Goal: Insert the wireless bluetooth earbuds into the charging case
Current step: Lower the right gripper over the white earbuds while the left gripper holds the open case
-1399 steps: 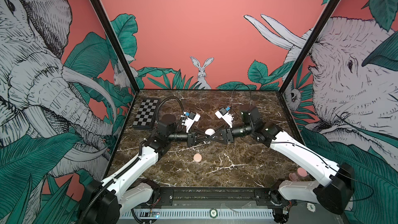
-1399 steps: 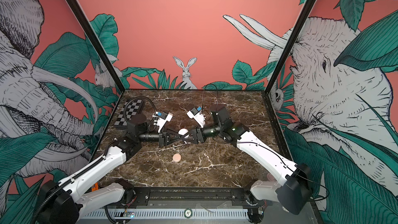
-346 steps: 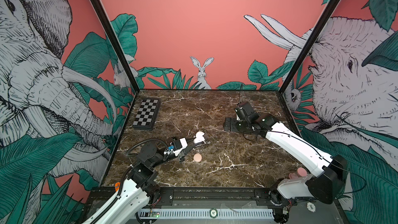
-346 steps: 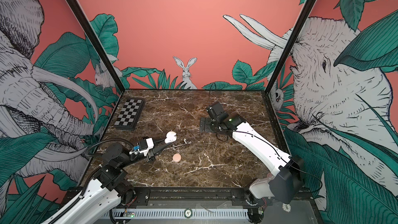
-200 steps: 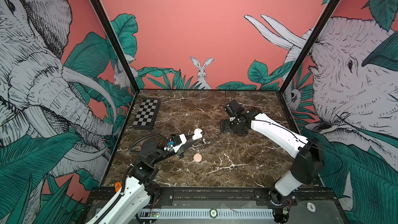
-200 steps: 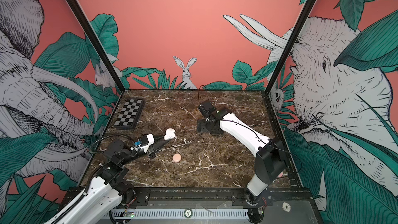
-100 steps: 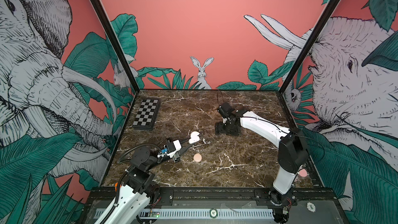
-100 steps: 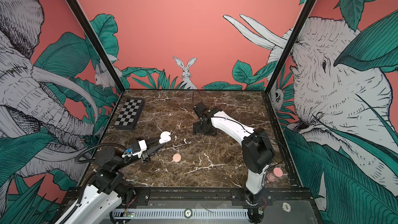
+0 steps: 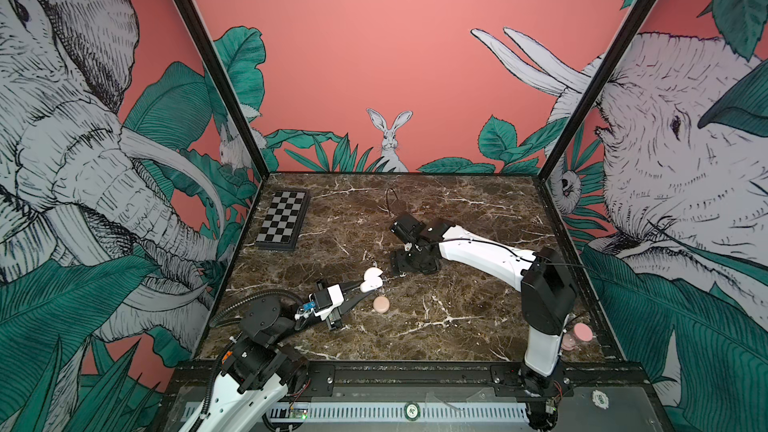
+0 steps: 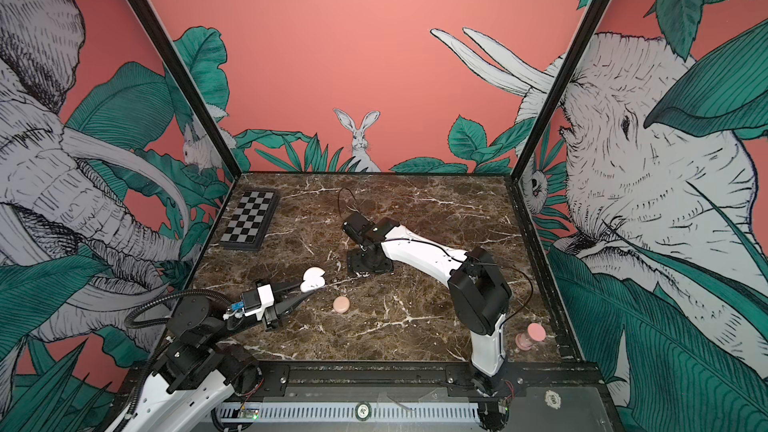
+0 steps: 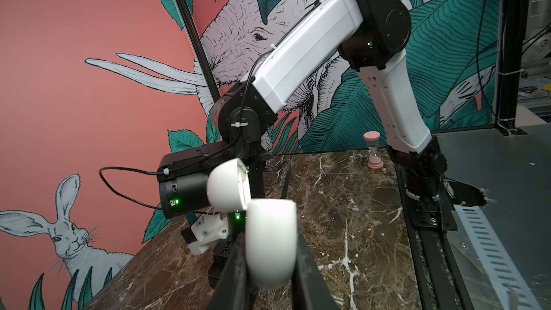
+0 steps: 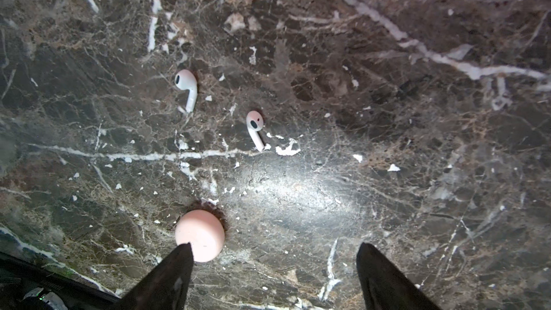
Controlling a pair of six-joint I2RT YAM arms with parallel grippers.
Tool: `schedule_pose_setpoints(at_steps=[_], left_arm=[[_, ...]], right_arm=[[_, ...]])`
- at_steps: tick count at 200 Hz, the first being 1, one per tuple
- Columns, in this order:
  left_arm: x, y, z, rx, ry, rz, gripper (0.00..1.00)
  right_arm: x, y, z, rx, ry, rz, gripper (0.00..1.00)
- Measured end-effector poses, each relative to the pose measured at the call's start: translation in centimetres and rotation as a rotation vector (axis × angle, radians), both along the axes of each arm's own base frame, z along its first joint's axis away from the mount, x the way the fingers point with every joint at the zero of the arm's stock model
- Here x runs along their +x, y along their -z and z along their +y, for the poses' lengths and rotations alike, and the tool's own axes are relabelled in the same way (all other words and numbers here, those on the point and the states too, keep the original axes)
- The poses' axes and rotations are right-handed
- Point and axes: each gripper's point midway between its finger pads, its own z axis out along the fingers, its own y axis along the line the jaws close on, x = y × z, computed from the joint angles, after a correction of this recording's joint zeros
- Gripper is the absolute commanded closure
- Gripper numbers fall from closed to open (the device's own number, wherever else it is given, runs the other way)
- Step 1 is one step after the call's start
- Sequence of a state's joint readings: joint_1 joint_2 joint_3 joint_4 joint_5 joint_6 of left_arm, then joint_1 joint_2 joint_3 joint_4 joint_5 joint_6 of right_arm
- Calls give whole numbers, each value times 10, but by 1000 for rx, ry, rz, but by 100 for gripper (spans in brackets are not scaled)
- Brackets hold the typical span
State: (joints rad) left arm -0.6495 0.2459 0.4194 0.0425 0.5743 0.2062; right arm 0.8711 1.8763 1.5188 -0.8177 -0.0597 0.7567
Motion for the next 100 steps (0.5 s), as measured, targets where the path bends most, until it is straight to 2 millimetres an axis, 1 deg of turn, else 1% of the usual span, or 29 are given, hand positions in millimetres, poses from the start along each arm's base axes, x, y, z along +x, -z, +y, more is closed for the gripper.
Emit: schedule_pose_setpoints(at_steps=[28, 74, 100], left_arm=[[7, 7, -2, 18, -15, 24, 100], [10, 14, -3, 42, -33, 19, 100], [13, 17, -2, 54, -51, 9, 100]], right_arm=[[-1, 8, 0, -11, -5, -2, 17], [0, 25, 2, -31, -16, 9, 19], [0, 26, 3, -26, -24, 10, 21]])
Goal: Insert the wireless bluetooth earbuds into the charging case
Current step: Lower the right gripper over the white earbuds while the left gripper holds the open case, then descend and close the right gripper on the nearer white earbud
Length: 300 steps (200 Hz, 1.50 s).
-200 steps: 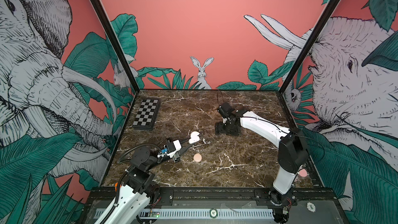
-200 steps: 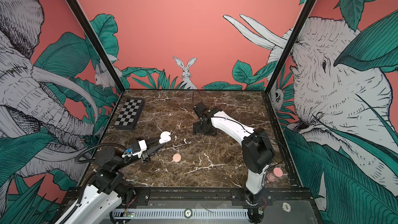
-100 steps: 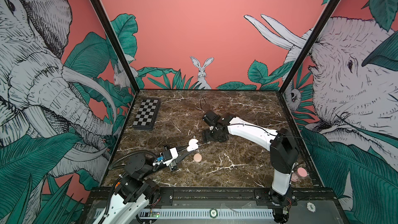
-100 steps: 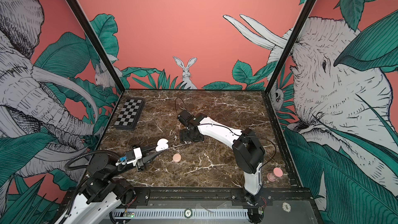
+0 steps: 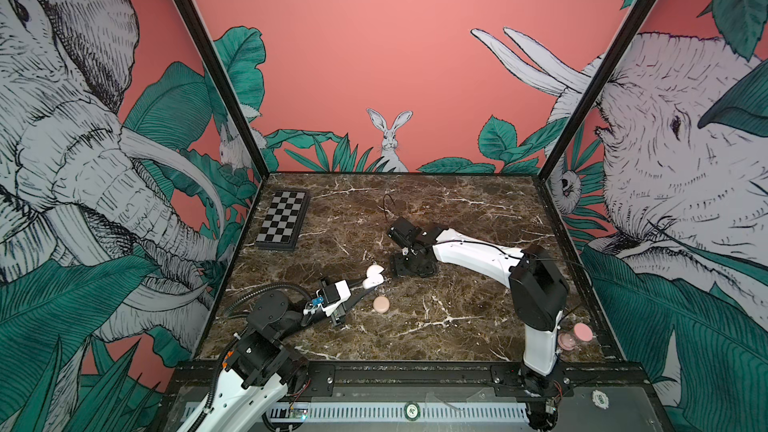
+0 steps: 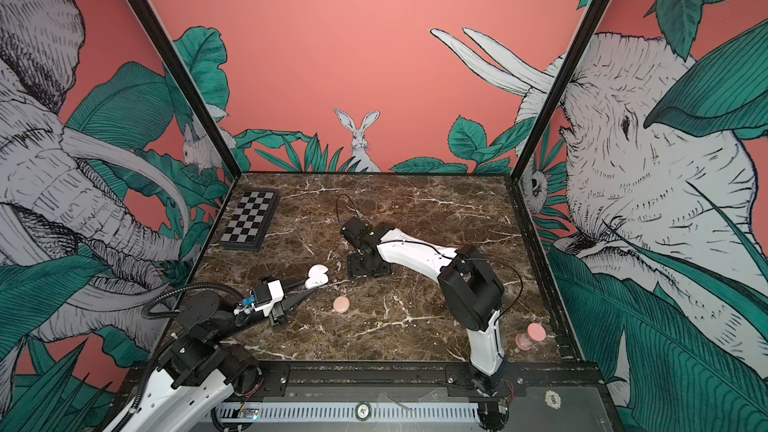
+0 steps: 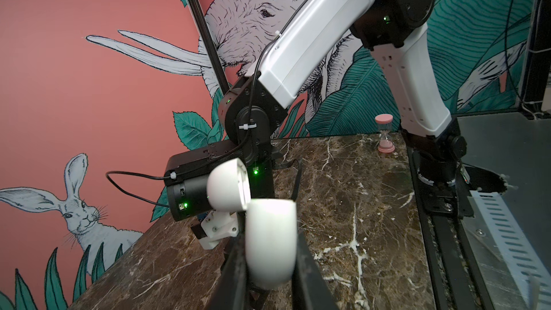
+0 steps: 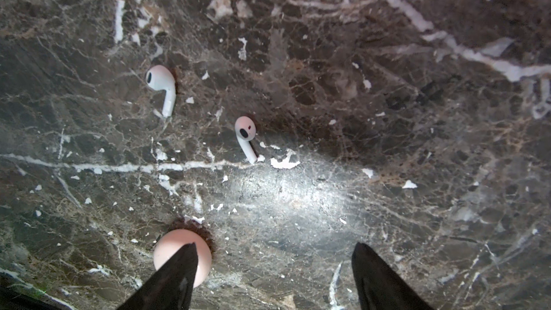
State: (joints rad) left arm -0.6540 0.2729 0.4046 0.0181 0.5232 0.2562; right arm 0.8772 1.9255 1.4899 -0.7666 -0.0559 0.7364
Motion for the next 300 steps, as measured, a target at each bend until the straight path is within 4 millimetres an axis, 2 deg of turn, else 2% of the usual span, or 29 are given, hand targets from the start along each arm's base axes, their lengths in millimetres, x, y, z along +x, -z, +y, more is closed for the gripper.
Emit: schedule_pose_setpoints(at_steps=[104, 150, 217, 271, 300], left_arm=[[3, 8, -1, 28, -8, 13, 100], [4, 8, -1, 30, -11, 6, 100], [4, 8, -1, 32, -13, 3, 100], [3, 7, 0, 28, -13, -4, 100], [3, 6, 0, 28, -13, -6, 100]], right_arm=[[2, 3, 0, 2, 1, -11, 25], [2, 4, 0, -4, -4, -14, 37], [3, 31, 0, -55, -16, 23, 39], [22, 24, 22, -18, -31, -12, 43], [31, 24, 28, -9, -29, -19, 46]])
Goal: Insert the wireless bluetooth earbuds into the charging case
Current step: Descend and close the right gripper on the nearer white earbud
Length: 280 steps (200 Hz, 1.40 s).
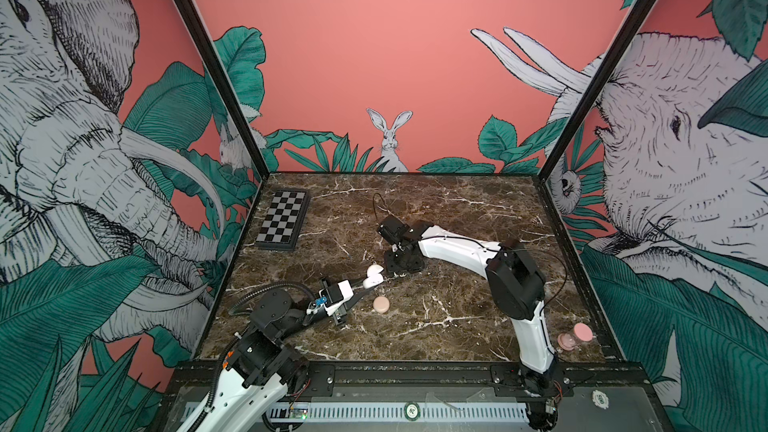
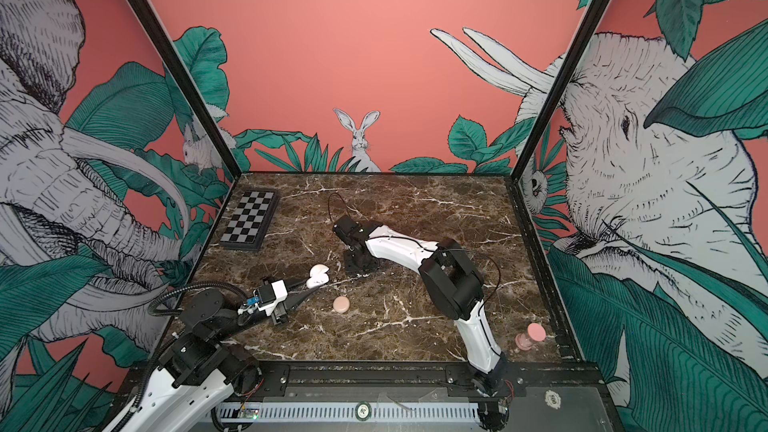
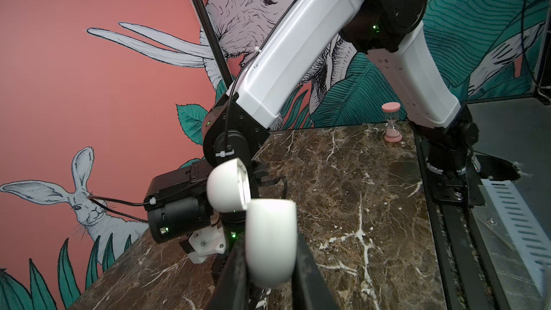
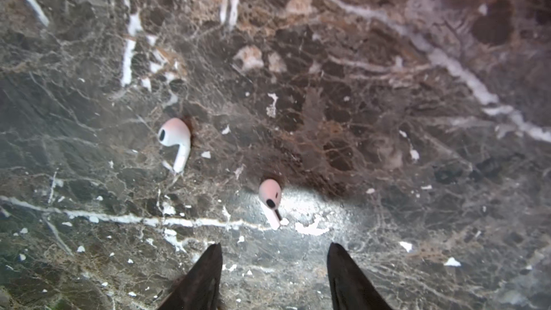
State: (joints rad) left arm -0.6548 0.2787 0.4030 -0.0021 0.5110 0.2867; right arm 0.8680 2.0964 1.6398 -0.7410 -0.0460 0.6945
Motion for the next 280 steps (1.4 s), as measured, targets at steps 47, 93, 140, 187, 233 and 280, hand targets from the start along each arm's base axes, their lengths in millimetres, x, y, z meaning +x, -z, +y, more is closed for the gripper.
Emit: schedule_pose_setpoints(at_steps=[47, 93, 140, 187, 233, 280], left_arm=[[0, 0, 0, 1, 0, -2, 100], [0, 0, 0, 2, 0, -3, 100], [0, 0, 0, 3, 1, -5, 100], [0, 0, 0, 3, 1, -5, 100], [0, 0, 0, 3, 2, -6, 100], [0, 0, 0, 4, 2, -7, 100]], right_arm=[[4, 14, -1, -18, 10, 25, 54], [8, 14, 4, -6, 12, 29, 61], [10, 19, 7, -10, 20, 36, 67], [10, 25, 6, -23, 22, 46, 68], [10, 25, 6, -23, 27, 49, 71], [10, 25, 7, -17, 41, 52, 75]])
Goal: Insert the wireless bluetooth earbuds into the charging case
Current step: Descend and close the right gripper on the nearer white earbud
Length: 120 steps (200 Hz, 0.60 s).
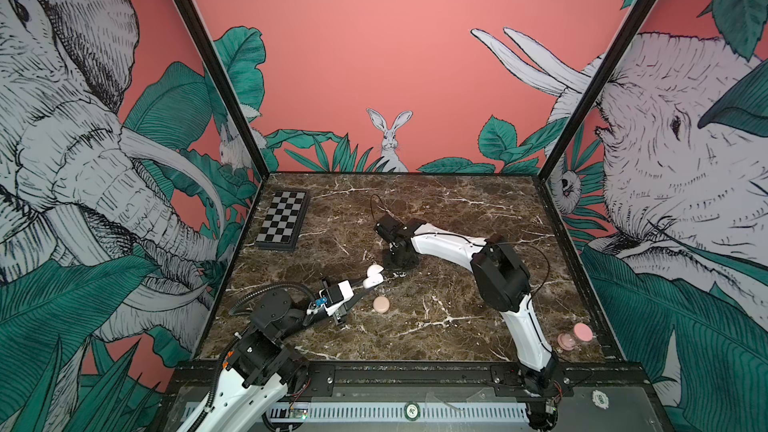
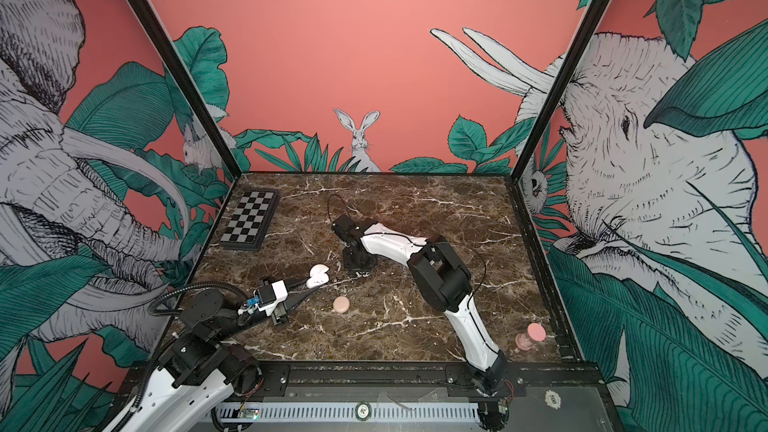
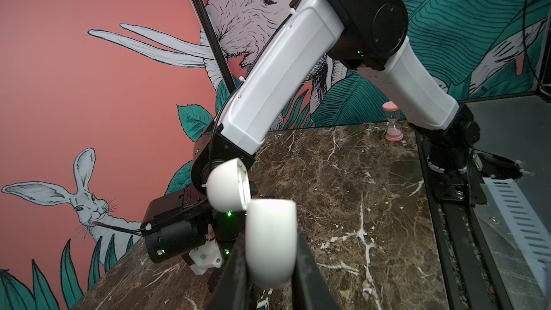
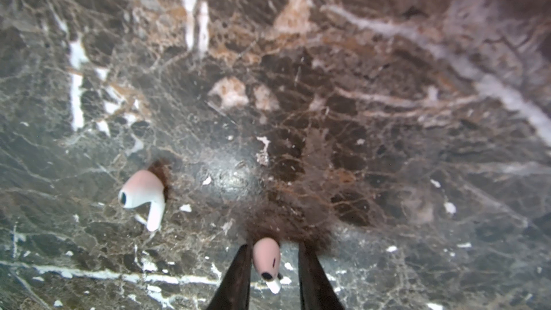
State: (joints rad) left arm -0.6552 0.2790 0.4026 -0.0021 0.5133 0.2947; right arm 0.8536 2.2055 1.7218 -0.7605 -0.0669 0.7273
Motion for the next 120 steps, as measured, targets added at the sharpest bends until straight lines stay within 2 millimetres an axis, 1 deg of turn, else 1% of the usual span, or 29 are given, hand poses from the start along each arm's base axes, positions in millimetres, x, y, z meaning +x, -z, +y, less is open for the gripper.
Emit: schedule_pose_setpoints(at_steps=[21, 48, 120], left_arm=[[0, 0, 0, 1, 1, -3, 100], [0, 0, 0, 2, 1, -4, 100], [0, 0, 0, 2, 2, -5, 100]], right_arm=[[0, 0, 0, 1, 4, 2, 77], [0, 0, 0, 2, 11, 3, 78], [5, 2, -1, 27, 65, 6, 82]])
